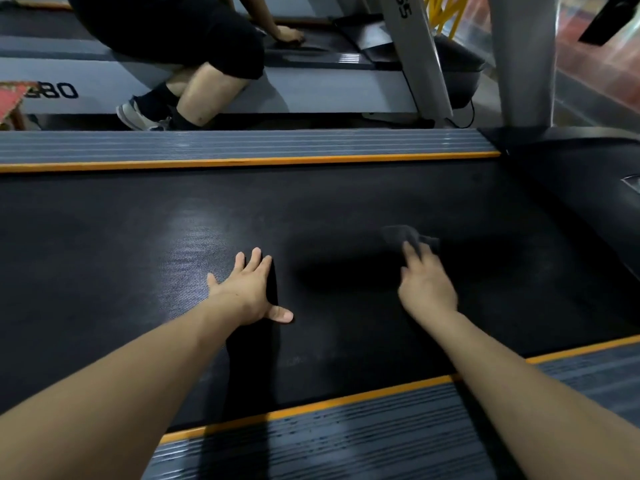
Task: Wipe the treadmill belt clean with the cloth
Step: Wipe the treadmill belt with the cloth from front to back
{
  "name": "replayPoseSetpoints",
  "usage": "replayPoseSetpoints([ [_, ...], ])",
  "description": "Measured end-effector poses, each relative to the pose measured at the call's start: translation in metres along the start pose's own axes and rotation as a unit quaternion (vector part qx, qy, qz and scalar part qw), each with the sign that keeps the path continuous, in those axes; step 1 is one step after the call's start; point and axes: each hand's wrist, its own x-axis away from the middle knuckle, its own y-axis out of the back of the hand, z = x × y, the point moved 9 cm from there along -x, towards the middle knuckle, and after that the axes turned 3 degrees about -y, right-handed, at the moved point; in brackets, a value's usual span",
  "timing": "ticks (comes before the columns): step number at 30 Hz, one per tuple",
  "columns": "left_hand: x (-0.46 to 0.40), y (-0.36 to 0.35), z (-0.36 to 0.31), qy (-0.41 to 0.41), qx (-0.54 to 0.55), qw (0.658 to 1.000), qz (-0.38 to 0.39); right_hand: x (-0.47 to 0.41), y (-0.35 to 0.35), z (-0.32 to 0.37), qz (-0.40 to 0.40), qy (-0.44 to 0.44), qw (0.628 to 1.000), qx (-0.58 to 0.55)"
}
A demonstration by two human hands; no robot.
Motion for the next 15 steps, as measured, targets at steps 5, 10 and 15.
replayPoseSetpoints([
  [5, -0.001, 0.001, -0.004, 0.004, -0.008, 1.000, -0.002, 0.021, 0.001, 0.051, -0.024, -0.042, 0.999, -0.012],
  [10, 0.001, 0.002, -0.003, -0.007, -0.003, 1.000, -0.023, 0.093, -0.028, 0.181, 0.017, 0.208, 0.976, -0.060],
  [15, 0.015, -0.002, -0.003, -0.015, -0.012, 0.998, -0.058, 0.059, -0.018, 0.099, 0.011, 0.204, 0.978, -0.048],
])
